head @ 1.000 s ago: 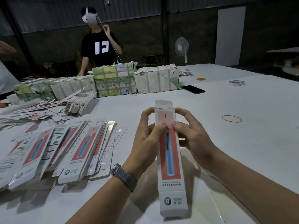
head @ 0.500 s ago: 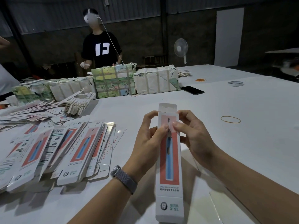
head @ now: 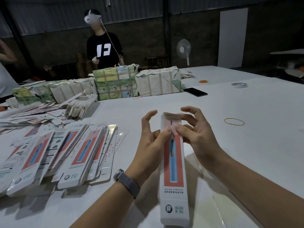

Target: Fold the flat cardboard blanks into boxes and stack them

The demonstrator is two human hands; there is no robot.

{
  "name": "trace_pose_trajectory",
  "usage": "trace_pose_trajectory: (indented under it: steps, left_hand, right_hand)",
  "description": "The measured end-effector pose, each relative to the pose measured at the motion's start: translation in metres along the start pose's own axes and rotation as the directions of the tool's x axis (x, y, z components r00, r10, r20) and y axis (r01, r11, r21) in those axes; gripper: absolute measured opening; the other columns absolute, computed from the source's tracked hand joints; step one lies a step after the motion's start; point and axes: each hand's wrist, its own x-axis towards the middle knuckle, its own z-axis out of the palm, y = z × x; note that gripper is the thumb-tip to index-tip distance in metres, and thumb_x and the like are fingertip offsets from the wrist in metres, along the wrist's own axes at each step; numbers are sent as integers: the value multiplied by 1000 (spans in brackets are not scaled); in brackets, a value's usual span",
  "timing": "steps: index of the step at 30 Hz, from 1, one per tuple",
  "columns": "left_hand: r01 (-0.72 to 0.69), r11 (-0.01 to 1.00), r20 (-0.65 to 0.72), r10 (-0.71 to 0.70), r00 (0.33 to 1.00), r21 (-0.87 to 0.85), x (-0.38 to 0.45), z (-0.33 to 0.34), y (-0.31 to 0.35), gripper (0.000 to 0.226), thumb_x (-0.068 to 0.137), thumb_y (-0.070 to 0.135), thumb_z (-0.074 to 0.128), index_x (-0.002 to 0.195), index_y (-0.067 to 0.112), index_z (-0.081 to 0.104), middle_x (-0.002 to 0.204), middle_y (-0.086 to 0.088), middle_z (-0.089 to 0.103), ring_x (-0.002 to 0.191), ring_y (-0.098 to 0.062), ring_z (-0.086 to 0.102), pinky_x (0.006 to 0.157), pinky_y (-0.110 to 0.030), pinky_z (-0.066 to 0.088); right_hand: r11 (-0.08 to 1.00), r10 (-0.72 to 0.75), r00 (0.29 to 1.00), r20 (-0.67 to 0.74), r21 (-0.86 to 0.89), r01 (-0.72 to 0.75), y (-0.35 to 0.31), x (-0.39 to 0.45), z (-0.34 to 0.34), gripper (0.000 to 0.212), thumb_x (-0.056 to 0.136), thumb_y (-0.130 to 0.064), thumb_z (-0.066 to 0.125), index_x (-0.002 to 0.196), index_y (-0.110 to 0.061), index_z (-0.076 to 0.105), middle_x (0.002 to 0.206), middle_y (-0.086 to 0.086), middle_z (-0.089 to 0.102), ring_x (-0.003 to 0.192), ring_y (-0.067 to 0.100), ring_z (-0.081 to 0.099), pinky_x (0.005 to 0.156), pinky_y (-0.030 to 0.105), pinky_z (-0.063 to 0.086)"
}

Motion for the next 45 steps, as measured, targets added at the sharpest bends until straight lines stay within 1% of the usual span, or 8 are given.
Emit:
trace_pose_trajectory:
  steps: [6, 14, 18, 23, 26, 33, 37, 45]
  left_hand:
    - [2, 1000, 18, -2, 1000, 13, 1, -2, -2, 32, 89, 48, 52, 120, 49, 43, 87, 8, 75, 80, -16, 75, 66, -23, 58]
    - [10, 1000, 17, -10, 1000, 16, 1, -3, -3, 26, 88, 49, 56, 110, 59, 46, 87, 1, 75, 78, -20, 75, 66, -25, 59]
    - [2, 999, 12, -3, 1000, 37, 2, -3, -3, 28, 87, 49, 56, 111, 59, 45, 88, 1, 75, 80, -21, 75, 66, -26, 59]
    - [-18, 994, 72, 11, 997, 109, 0, -2, -3, 30, 90, 49, 53, 118, 56, 43, 89, 2, 74, 80, -20, 74, 67, -25, 59]
    - [-31, 989, 93, 18, 995, 142, -1, 0, -3, 31, 91, 49, 52, 120, 55, 42, 90, 4, 74, 80, -18, 74, 67, -23, 58]
    - [-39, 985, 102, 22, 995, 170, -1, 0, -1, 31, 90, 48, 53, 119, 55, 43, 90, 6, 73, 81, -17, 75, 67, -23, 58]
    - [-40, 985, 118, 20, 993, 171, -1, -1, -1, 33, 91, 48, 54, 121, 52, 44, 90, 5, 73, 81, -17, 75, 66, -23, 58]
    - [-44, 985, 164, 16, 986, 169, -1, -1, 0, 40, 91, 47, 54, 129, 51, 43, 94, 2, 74, 83, -19, 75, 69, -28, 60]
  right_hand:
    - [999, 2, 1000, 15, -43, -1, -1, -1, 0, 19, 97, -8, 60, 109, -23, 60, 106, -11, 71, 84, 22, 71, 71, 31, 61]
    - [999, 17, 999, 51, -39, -15, -3, -1, 0, 21, 99, -7, 56, 108, -24, 64, 103, -10, 72, 88, 28, 70, 70, 30, 61]
    - [998, 18, 999, 50, -55, -16, -4, -2, 1, 23, 100, -6, 54, 106, -24, 66, 101, -9, 72, 85, 23, 71, 71, 31, 61]
    - [1000, 11, 998, -57, -16, -12, -7, 3, 0, 14, 95, -14, 63, 82, -15, 66, 76, -6, 66, 72, 11, 65, 69, 28, 57]
    - [999, -14, 997, -76, -49, 10, -7, 5, -2, 16, 91, -6, 67, 78, -14, 64, 68, -11, 63, 66, 6, 62, 63, 21, 53]
    - [998, 62, 997, -49, -8, -62, -6, 2, 1, 17, 93, -13, 67, 80, -21, 73, 82, 0, 69, 77, 18, 67, 69, 29, 57]
    - [998, 61, 996, -63, -4, -61, -8, 1, 3, 14, 92, -11, 68, 81, -18, 73, 78, -1, 70, 73, 13, 66, 65, 24, 55]
    - [999, 50, 991, -121, -11, -51, -9, 2, 1, 18, 90, -11, 69, 77, -20, 76, 76, 1, 70, 73, 14, 64, 71, 29, 55]
